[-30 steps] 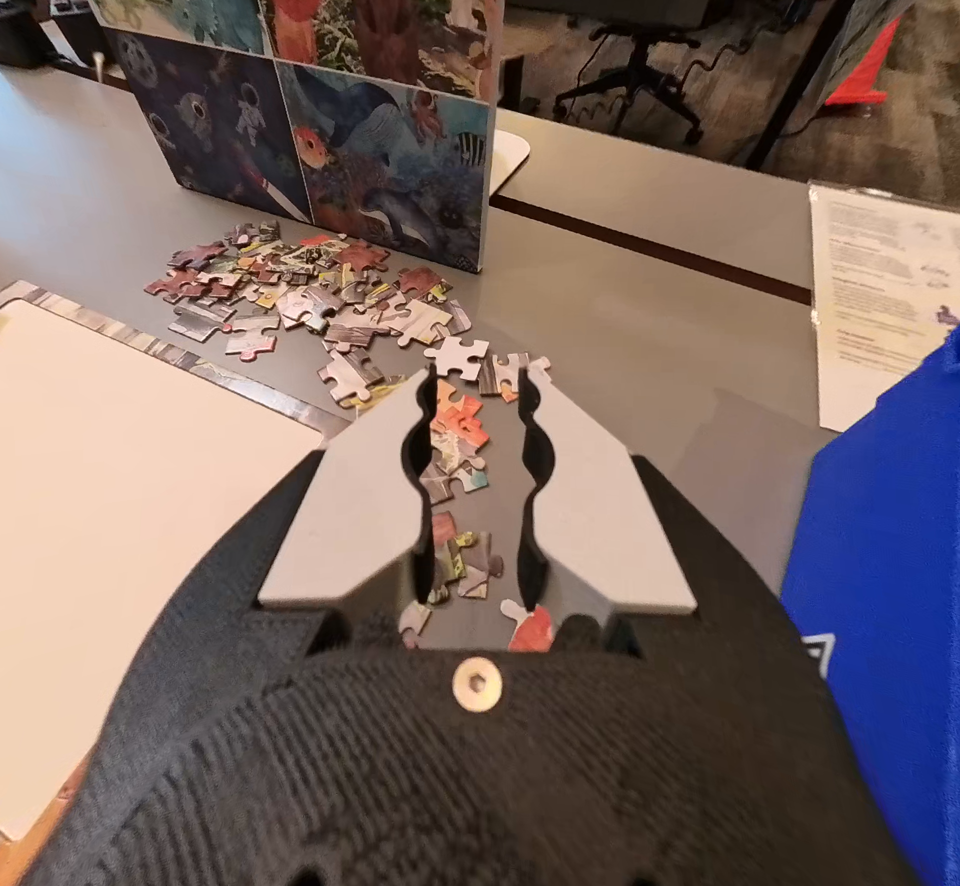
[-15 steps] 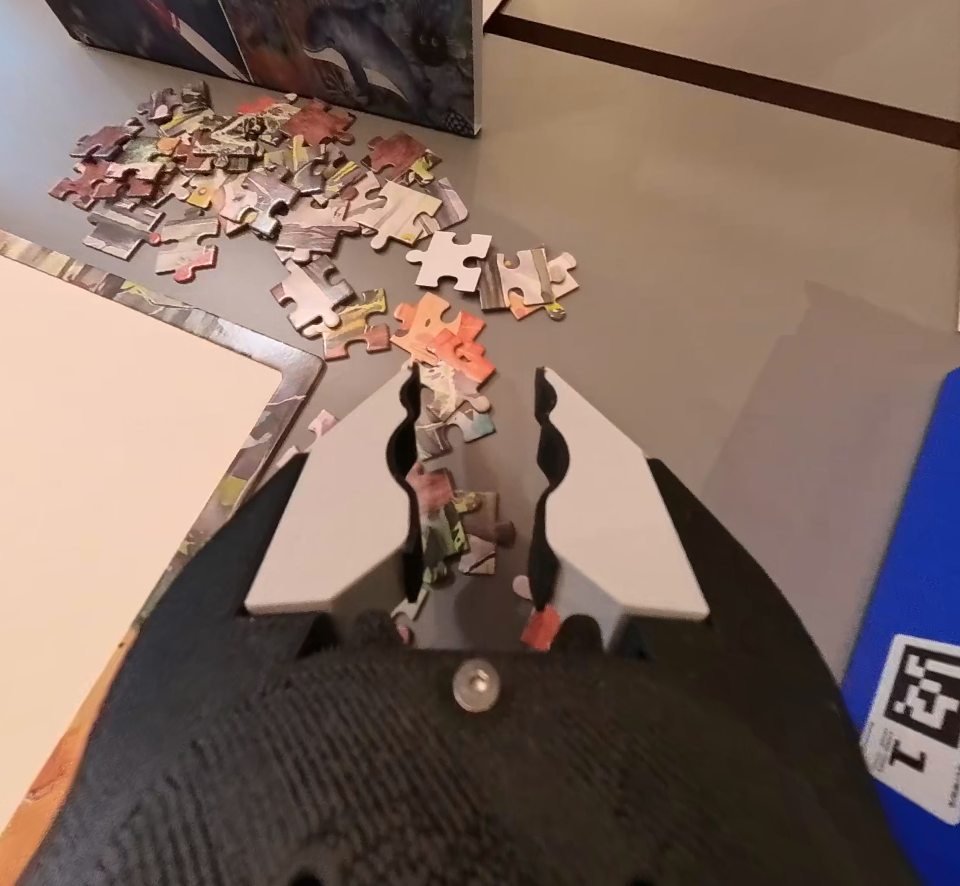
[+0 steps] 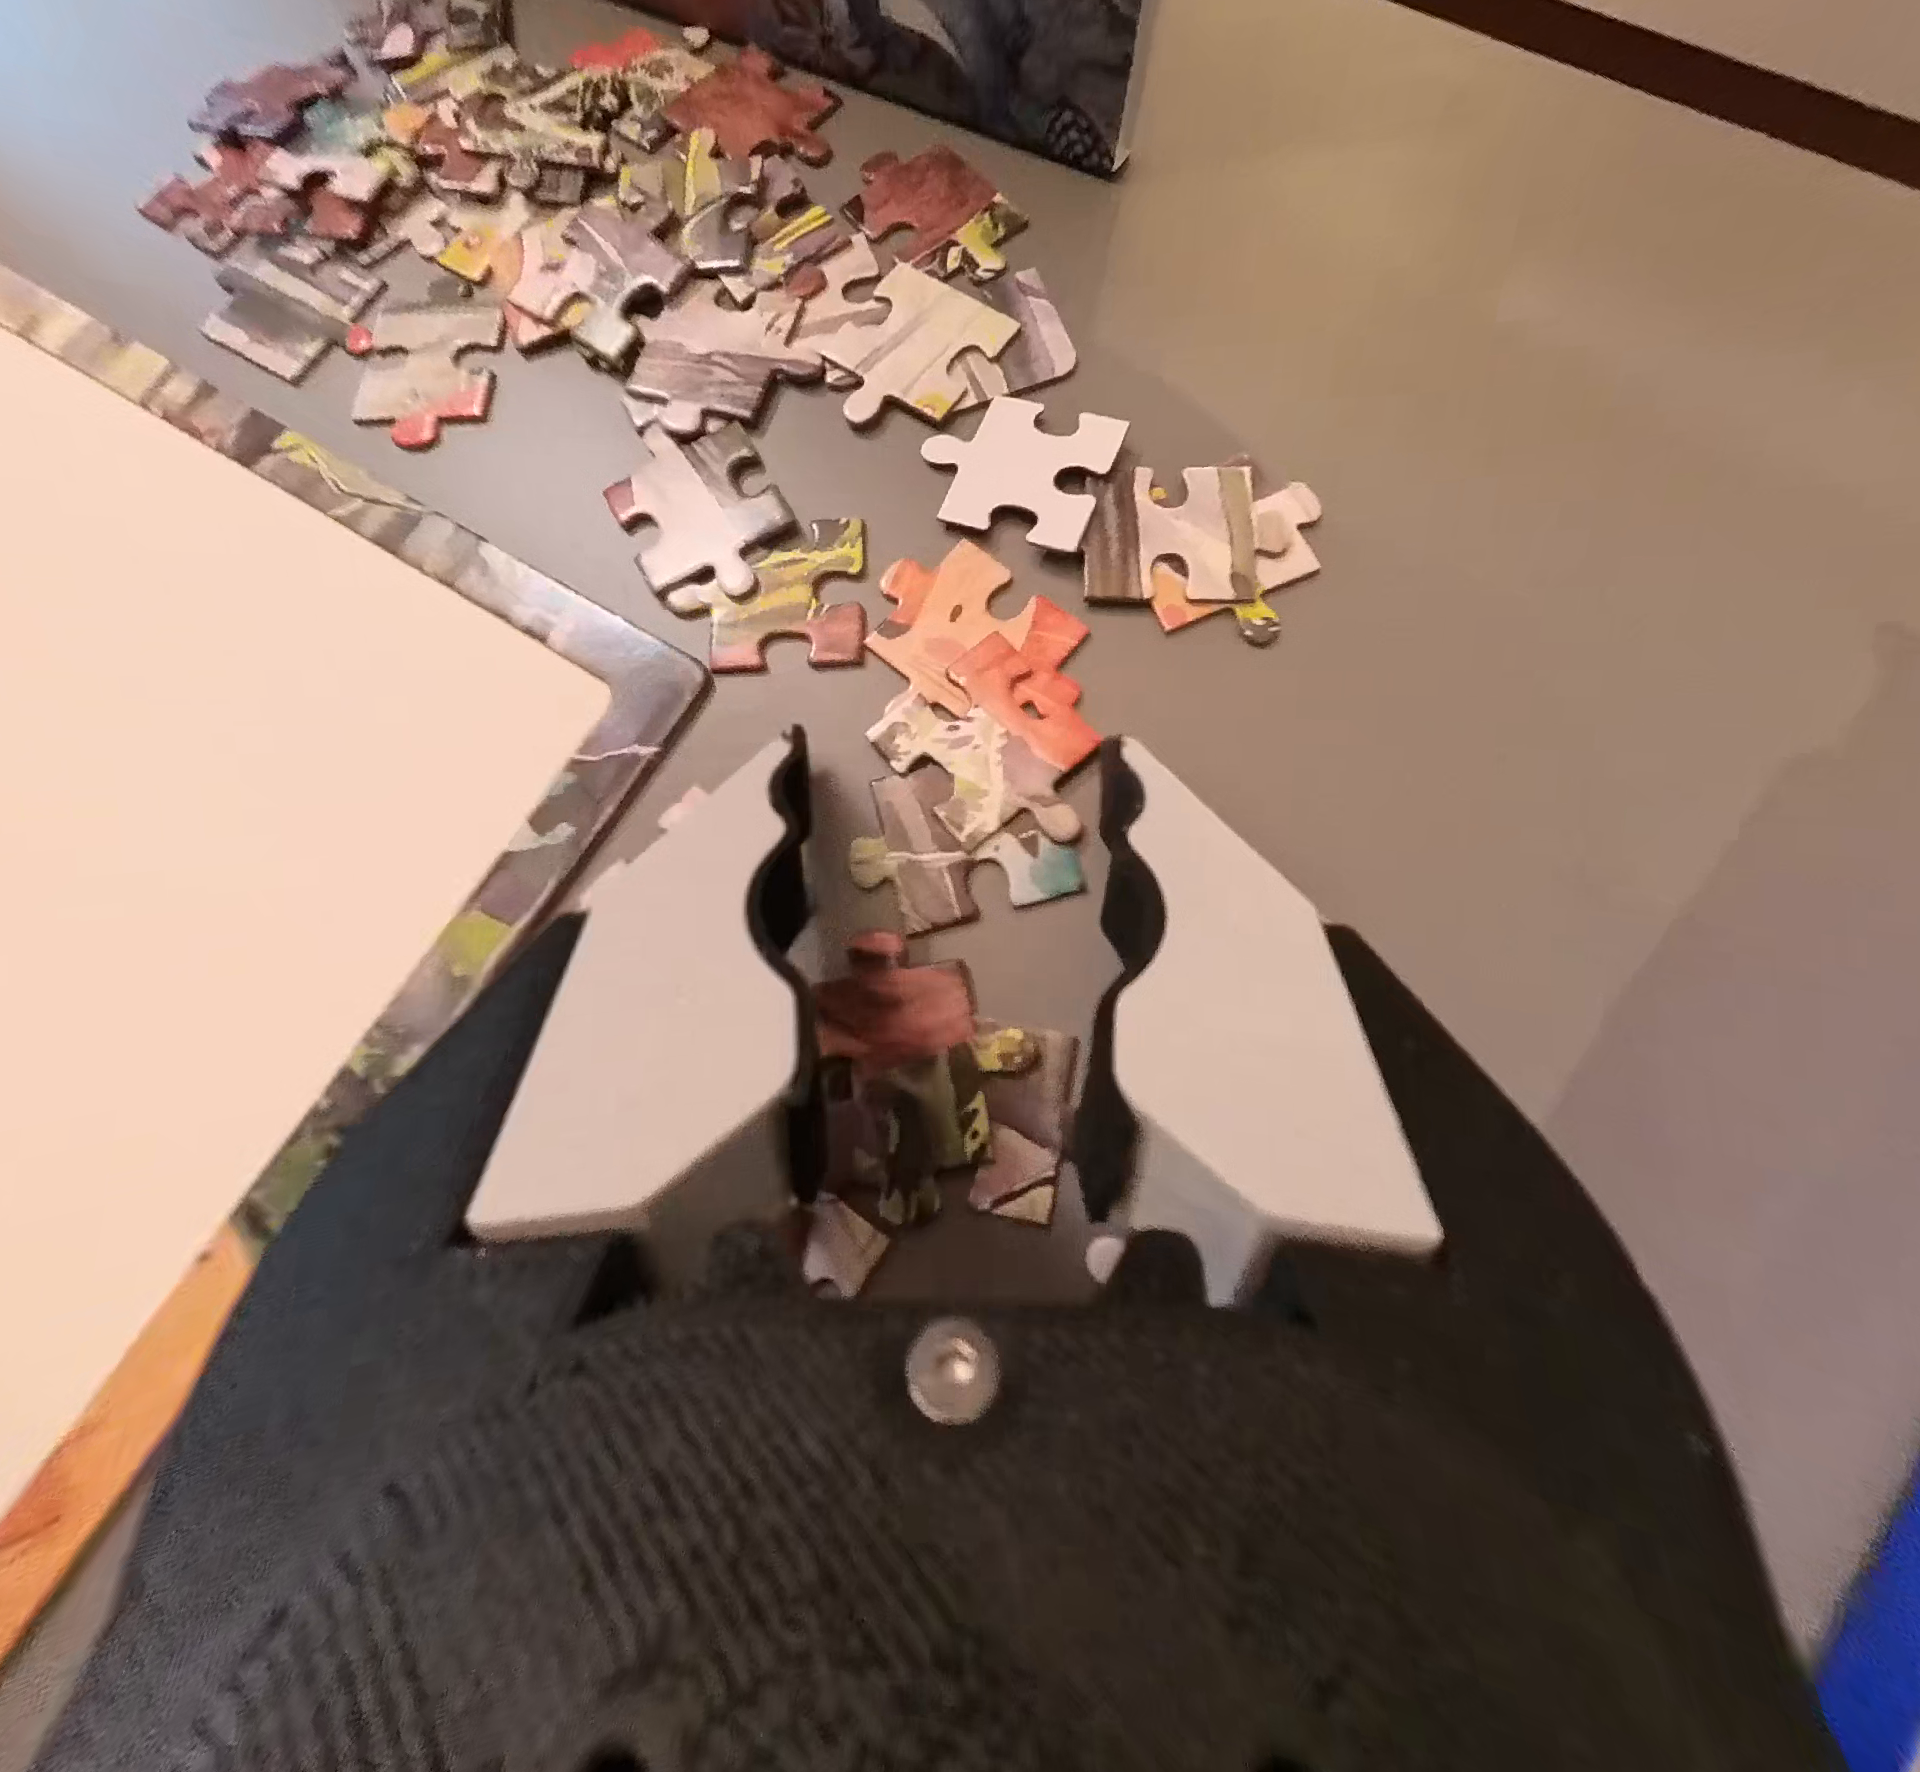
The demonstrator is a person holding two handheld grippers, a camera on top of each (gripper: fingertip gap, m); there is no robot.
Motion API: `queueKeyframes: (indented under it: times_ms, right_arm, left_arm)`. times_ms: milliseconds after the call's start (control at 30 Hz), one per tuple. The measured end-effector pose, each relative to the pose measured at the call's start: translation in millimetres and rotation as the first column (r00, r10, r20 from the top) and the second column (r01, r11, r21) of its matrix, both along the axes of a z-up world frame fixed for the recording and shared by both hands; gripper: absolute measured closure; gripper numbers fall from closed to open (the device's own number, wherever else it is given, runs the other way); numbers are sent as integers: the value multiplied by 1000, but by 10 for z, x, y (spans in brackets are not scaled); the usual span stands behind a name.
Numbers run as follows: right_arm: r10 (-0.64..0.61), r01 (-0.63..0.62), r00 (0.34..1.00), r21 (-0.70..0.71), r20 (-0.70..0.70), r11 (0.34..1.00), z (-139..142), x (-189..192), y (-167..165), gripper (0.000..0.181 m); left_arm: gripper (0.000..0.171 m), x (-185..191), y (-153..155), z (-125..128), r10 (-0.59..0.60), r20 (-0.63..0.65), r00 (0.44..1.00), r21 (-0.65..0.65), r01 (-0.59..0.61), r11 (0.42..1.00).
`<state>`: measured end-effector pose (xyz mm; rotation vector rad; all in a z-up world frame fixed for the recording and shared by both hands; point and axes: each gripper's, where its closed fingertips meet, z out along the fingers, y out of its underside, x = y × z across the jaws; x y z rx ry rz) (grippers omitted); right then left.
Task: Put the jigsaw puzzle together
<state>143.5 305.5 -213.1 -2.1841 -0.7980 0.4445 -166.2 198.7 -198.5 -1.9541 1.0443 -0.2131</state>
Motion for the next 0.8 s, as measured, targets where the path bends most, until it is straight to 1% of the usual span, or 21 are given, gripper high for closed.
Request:
queueKeyframes:
  times_ms: [67, 100, 233, 333, 467, 567, 667, 733, 800]
  right_arm:
    - [-2, 0, 998, 39, 58, 999, -12, 36, 15, 139]
    - [2, -5, 998, 40, 64, 999, -12, 35, 8, 144]
    - [-5, 2, 997, 35, 77, 999, 2, 77, -3, 151]
    - [-40, 36, 997, 48, 68, 998, 54, 149, 26, 152]
    - [-115, 112, 992, 61, 51, 992, 113, 288, 89, 152]
    - [-216, 212, 974, 71, 70, 975, 109, 472, 162, 152]
    - [-331, 326, 941, 67, 77, 943, 74, 658, 230, 152]
    - [-349, 346, 934, 44, 76, 937, 29, 688, 233, 152]
    - [-338, 336, 938, 37, 71, 941, 25, 663, 228, 150]
  left_arm:
    - [171, 1, -3, -1, -1, 1, 1000, -1, 1, 1000]
    - [171, 2, -5, 0, -2, 1, 1000, -2, 2, 1000]
    - [171, 5, -6, -2, -3, -1, 1000, 0, 3, 1000]
    - [171, 5, -7, 0, -3, -1, 1000, 0, 3, 1000]
    - [171, 5, -7, -2, -3, -1, 1000, -1, 3, 1000]
    - [171, 5, -7, -4, -3, -1, 1000, -2, 3, 1000]
    - [171, 3, -7, -3, -3, 0, 1000, -2, 3, 1000]
    - [171, 2, -9, -4, -4, -1, 1000, -2, 4, 1000]
    - [171, 3, -9, -4, -5, -2, 1000, -1, 5, 1000]
